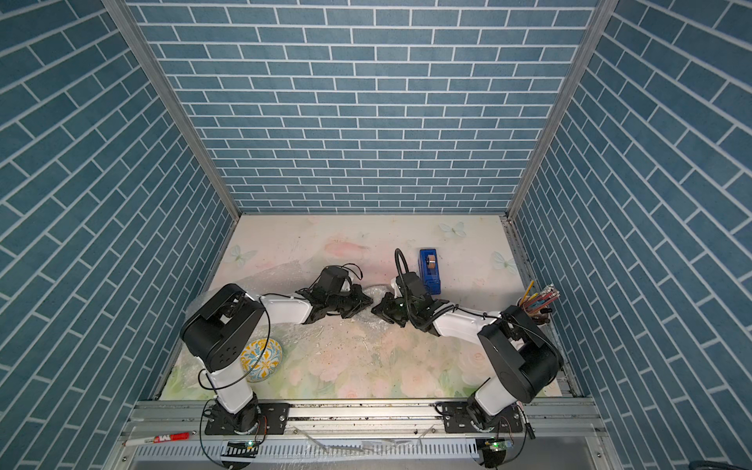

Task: Wrap bowls in bubble wrap
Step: Stick the tape on the bubble wrap.

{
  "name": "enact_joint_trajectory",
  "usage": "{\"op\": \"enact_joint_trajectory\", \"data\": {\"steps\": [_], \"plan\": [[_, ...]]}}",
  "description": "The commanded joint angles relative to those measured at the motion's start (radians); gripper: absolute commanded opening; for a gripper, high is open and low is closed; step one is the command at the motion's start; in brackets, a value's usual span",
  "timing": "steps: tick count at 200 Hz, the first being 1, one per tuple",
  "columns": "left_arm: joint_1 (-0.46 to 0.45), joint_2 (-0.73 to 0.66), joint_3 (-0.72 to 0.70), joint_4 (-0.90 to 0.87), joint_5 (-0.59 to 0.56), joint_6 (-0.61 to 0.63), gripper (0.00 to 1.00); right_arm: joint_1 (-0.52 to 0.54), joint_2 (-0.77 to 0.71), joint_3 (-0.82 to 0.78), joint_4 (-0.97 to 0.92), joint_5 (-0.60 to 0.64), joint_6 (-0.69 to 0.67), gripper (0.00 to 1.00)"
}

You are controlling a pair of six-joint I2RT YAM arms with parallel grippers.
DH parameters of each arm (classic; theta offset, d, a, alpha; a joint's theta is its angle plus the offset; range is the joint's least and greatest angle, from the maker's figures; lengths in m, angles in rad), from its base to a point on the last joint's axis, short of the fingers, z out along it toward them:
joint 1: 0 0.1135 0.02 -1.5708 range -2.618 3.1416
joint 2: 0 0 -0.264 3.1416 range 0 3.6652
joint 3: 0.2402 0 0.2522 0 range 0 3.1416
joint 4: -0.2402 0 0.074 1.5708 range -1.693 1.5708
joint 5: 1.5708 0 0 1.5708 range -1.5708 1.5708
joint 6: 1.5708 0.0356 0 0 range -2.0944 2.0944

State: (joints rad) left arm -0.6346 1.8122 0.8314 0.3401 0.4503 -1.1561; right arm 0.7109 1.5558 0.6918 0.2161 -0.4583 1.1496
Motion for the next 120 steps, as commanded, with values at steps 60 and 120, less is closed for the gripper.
{"op": "enact_joint_trajectory", "data": {"steps": [60, 120], "plan": [[-0.004, -0.041, 0.008, -0.140, -0.030, 0.028, 0.11, -0.002, 0.087, 0.082, -0.141, -0.010, 0.032, 0.00], [-0.003, -0.131, 0.046, -0.243, -0.085, 0.049, 0.12, -0.020, 0.050, 0.080, -0.193, 0.013, 0.037, 0.00]]}}
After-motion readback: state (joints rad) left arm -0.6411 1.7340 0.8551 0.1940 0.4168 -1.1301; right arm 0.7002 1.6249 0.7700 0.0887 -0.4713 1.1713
